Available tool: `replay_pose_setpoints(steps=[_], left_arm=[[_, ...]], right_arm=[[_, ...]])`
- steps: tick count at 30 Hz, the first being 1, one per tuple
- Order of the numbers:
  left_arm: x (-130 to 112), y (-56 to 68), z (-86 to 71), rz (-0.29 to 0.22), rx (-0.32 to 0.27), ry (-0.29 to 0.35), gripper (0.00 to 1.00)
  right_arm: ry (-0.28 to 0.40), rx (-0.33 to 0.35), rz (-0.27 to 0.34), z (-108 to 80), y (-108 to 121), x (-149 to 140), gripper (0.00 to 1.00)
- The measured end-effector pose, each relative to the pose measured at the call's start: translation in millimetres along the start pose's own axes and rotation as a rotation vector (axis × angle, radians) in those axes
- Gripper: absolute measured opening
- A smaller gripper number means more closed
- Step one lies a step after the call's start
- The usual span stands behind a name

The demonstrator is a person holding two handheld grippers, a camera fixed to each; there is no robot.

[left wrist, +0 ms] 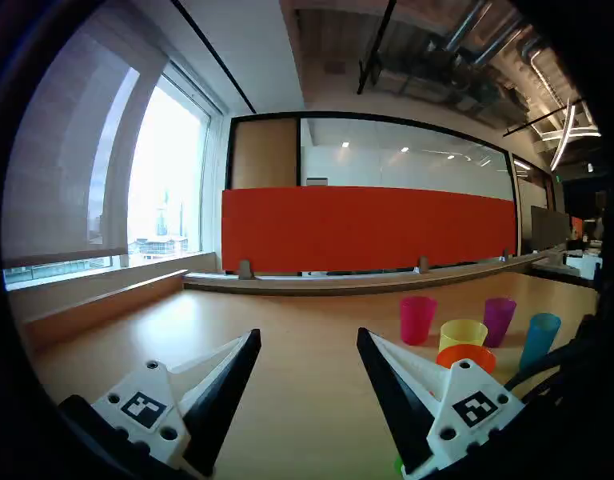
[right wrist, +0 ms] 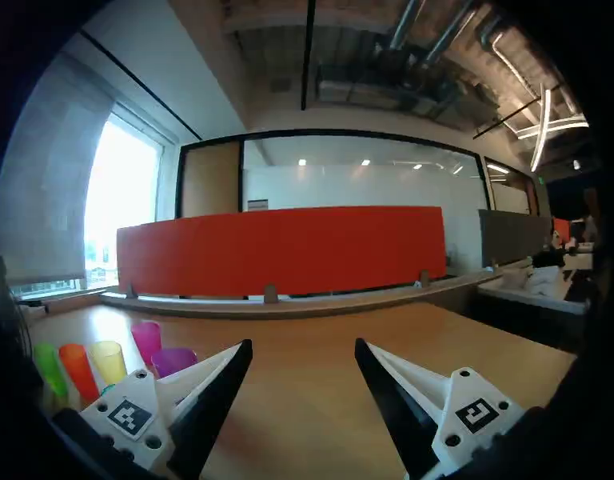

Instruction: Pour water

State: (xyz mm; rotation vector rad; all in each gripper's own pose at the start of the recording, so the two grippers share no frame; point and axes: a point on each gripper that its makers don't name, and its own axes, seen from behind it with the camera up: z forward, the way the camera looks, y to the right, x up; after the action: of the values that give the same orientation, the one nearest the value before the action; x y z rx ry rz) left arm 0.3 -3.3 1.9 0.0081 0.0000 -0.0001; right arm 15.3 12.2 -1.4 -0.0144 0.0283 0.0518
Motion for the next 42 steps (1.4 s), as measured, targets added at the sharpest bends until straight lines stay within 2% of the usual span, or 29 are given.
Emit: replay_pose_setpoints(steps=[9, 26, 42], left_arm=[[0, 0.3, -0.1, 0.0, 0.0, 0.0, 0.89], [0, 0.1, -0.3, 0.0, 0.0, 0.0, 0.89], [0, 0.4, 0.1, 0.0, 0.0, 0.0, 0.89]], right_arm=[[-0.015, 0.001, -0.008, 4.0, -2, -14, 0.99], [-0.026, -0.002, -0.052, 3.0, -5, -15, 0.99], [-0.028, 0.006, -0.053, 1.8, -8, -14, 0.99]])
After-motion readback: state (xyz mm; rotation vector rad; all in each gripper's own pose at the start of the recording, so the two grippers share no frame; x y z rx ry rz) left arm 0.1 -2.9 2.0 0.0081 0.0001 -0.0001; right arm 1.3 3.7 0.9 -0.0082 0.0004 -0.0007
